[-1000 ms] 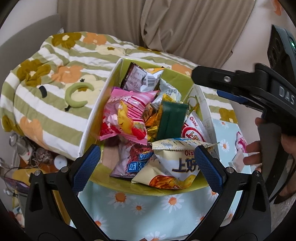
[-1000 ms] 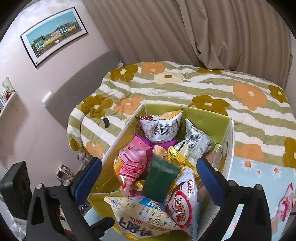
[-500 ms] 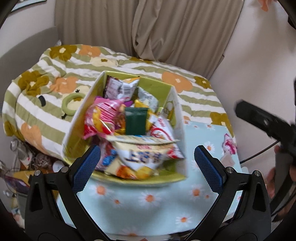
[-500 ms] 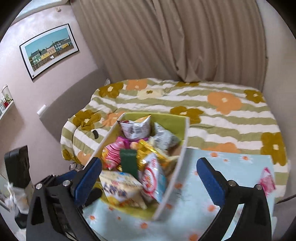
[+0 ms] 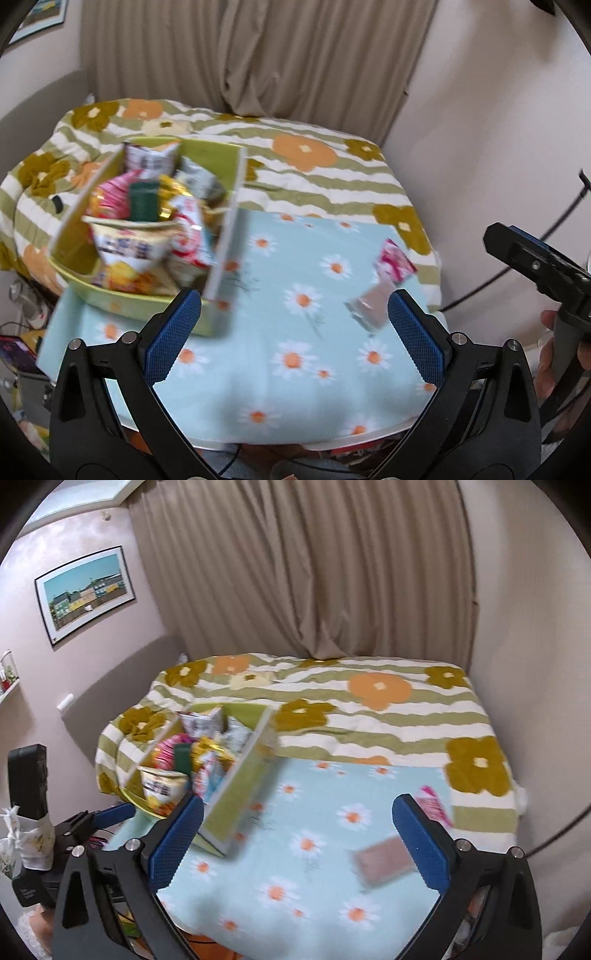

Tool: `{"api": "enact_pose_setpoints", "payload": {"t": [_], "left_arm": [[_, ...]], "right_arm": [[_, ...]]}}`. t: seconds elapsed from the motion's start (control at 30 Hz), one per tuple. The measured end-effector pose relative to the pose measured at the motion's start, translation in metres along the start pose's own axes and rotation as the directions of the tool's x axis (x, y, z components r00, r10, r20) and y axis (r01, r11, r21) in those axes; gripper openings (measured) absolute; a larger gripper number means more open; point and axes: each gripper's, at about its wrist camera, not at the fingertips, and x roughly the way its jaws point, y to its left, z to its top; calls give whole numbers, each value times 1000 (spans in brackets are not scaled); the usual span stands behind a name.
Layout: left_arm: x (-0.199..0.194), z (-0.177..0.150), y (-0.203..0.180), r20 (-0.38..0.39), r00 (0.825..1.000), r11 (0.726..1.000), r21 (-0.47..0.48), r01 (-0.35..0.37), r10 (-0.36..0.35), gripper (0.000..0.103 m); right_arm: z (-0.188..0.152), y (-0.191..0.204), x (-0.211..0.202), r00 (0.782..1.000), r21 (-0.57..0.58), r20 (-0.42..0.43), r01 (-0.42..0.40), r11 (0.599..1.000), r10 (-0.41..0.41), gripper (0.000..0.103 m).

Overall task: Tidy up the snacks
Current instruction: 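Move both tools back from the box to the last two snacks, then grasp the pale pink cake pack with left tool while right grasps the pink strawberry candy bag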

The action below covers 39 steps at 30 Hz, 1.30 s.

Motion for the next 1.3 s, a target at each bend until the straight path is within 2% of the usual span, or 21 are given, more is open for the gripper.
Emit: {"api": "enact_pose_setpoints", "payload": {"t": [0.17, 0.33, 0.43, 0.57, 0.8, 0.97, 1.13, 1.3], "left_arm": [[15, -11, -55, -42, 998, 996, 67, 53, -50, 101], [36, -13, -93, -91, 992, 985, 143, 97, -84, 101], [57, -11, -109, -130, 986, 973, 188, 131, -107, 101], [104, -12, -124, -198, 972, 949, 261, 174, -124, 101], [195, -17, -140, -316, 943, 893, 388, 229, -105, 101], [251, -29, -146, -410, 909, 858, 436, 273, -81, 101], [275, -42, -159, -424, 905, 780, 554, 290, -36, 101], [285, -49, -166, -452, 891, 740, 585, 333, -43, 101]], "right_arm": [[-16, -46, -11, 998, 29, -25, 53, 998, -53, 102], [-24, -87, -13, 994, 77, -40, 106, 991, -103, 102], [-24, -108, -10, 991, 105, -49, 131, 986, -126, 102], [-22, -134, 5, 984, 124, -73, 173, 977, -165, 102], [-18, -175, 64, 971, 111, -151, 204, 973, -187, 102], [-23, -200, 122, 959, 144, -237, 191, 971, -153, 102], [-29, -213, 167, 944, 146, -306, 178, 973, -127, 102], [-34, -217, 197, 932, 142, -352, 145, 979, -87, 102]]}}
